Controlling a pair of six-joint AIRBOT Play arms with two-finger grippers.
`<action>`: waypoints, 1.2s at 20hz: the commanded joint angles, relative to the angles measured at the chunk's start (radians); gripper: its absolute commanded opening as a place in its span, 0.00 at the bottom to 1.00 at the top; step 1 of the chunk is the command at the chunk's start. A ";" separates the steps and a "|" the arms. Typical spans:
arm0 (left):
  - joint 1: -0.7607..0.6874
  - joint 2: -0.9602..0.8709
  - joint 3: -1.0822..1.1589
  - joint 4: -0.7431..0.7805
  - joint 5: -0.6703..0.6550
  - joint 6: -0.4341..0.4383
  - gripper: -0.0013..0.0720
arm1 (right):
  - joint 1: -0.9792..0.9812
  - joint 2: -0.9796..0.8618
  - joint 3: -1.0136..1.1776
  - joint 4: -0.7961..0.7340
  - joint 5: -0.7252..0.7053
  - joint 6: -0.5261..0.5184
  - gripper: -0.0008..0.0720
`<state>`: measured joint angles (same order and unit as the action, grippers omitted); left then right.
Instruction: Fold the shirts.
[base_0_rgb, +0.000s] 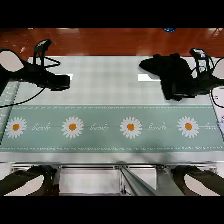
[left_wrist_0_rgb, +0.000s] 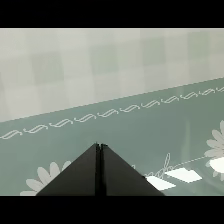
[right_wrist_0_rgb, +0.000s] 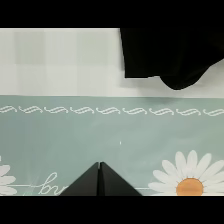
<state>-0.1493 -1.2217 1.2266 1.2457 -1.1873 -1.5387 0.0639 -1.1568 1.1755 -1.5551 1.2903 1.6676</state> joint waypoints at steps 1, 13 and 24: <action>-0.001 -0.001 0.000 0.000 0.000 0.000 0.04 | 0.000 -0.001 -0.001 0.000 0.000 0.000 0.04; -0.001 -0.002 0.000 0.000 0.064 0.000 0.04 | 0.000 -0.001 -0.001 0.000 -0.006 0.000 0.04; -0.001 -0.007 0.000 -0.014 0.545 0.000 0.05 | 0.000 -0.001 -0.001 -0.079 -0.566 0.000 0.05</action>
<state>-0.1497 -1.2266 1.2263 1.2335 -0.7792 -1.5387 0.0639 -1.1568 1.1751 -1.5940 0.9066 1.6676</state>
